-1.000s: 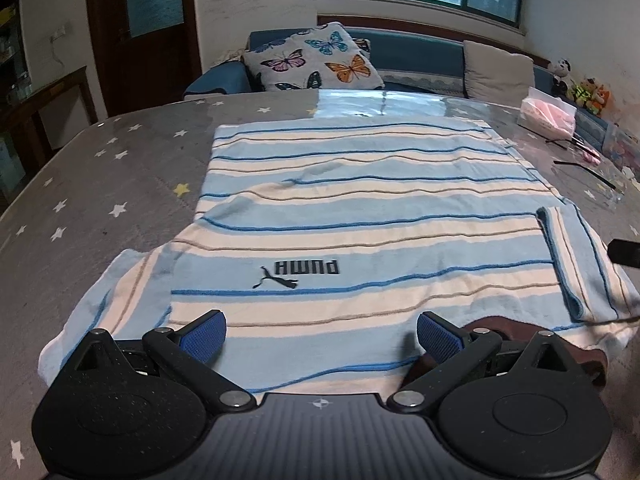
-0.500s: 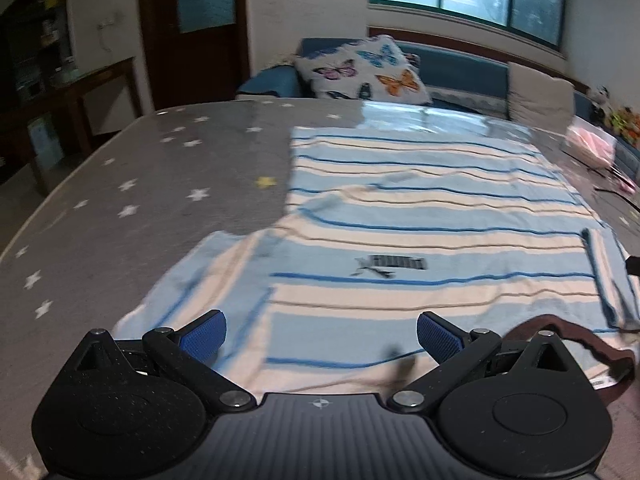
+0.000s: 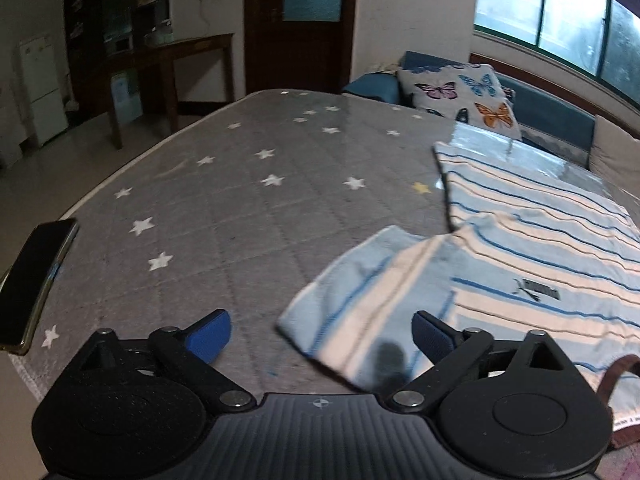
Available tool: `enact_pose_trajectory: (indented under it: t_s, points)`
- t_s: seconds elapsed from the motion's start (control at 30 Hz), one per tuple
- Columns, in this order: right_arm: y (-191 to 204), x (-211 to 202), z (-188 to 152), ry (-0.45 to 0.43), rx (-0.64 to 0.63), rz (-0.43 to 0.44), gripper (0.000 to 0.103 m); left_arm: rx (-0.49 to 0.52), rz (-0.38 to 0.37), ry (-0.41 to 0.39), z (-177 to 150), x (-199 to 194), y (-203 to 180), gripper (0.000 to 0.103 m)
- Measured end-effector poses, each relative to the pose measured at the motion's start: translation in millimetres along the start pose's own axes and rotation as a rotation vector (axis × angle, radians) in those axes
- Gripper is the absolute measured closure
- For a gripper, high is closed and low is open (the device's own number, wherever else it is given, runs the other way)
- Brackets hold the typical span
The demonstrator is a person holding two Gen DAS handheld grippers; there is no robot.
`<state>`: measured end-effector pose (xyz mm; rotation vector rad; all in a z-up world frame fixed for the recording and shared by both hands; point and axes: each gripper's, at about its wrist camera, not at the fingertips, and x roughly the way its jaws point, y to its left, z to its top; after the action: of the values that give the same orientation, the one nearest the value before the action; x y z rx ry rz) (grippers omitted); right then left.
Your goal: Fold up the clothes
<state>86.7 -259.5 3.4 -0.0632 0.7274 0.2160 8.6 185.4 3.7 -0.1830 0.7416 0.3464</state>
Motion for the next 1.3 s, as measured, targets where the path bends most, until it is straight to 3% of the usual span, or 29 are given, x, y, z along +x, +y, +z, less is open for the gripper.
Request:
enact_pose_trajectory:
  t_s: [0.23, 0.37, 0.57, 0.87, 0.97, 1.17, 1.3]
  points:
    - [32.8, -13.6, 10.3, -0.021, -0.076, 0.079, 0.028, -0.012, -0.023, 0.033, -0.6, 13.0, 7.4, 0.025]
    - [68.9, -18.1, 14.6, -0.017, -0.16, 0.167, 0.02, 0.012, -0.019, 0.023, -1.0, 13.5, 7.0, 0.037]
    - [132.1, -15.9, 16.0, -0.011, -0.311, 0.281, 0.02, 0.021, -0.021, 0.01, 0.2, 14.4, 11.9, 0.055]
    - [197.5, 2.1, 5.2, 0.022, -0.458, 0.331, 0.02, 0.02, -0.038, 0.0, 1.4, 15.6, 16.2, 0.06]
    - [203.8, -3.1, -4.7, 0.041, -0.499, 0.359, 0.02, 0.025, -0.029, -0.005, 3.5, 17.1, 18.0, 0.067]
    - [208.5, -19.5, -14.3, 0.058, -0.569, 0.413, 0.02, 0.01, -0.025, -0.006, 4.9, 19.6, 22.9, 0.068]
    - [210.1, -12.4, 3.5, 0.028, -0.507, 0.396, 0.02, -0.007, -0.027, -0.001, 3.0, 14.7, 26.6, 0.068]
